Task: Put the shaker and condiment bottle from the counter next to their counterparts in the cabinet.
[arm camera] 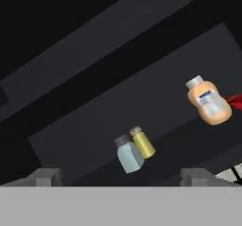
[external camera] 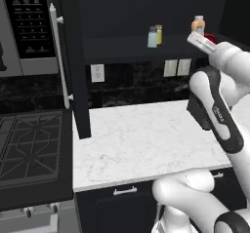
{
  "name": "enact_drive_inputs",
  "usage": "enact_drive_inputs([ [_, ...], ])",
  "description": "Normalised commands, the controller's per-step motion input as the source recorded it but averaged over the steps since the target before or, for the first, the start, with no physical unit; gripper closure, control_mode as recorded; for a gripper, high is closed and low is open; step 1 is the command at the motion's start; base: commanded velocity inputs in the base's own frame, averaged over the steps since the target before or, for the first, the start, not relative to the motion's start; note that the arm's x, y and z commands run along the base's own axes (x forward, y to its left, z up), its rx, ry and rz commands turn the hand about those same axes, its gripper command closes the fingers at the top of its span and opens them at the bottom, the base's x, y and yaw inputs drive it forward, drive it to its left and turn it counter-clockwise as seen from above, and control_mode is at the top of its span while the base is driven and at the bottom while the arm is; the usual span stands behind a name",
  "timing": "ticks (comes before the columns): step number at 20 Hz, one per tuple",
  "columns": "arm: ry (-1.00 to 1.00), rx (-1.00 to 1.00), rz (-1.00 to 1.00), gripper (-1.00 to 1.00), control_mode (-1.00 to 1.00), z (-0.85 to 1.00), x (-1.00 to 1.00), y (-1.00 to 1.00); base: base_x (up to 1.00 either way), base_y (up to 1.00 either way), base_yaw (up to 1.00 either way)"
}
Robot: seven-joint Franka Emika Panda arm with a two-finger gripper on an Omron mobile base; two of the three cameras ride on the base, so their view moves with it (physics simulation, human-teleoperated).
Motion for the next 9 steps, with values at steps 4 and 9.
enact_drive_inputs([
  [4, -0.27, 0.02, 0.34, -1.00, -1.00, 0.38, -1.00, -0.52, 0.00, 0.00, 0.00],
  [9, -0.28, 0.00, 0.25, -1.00, -1.00, 0.34, -1.00, -0.55, 0.00, 0.00, 0.00],
])
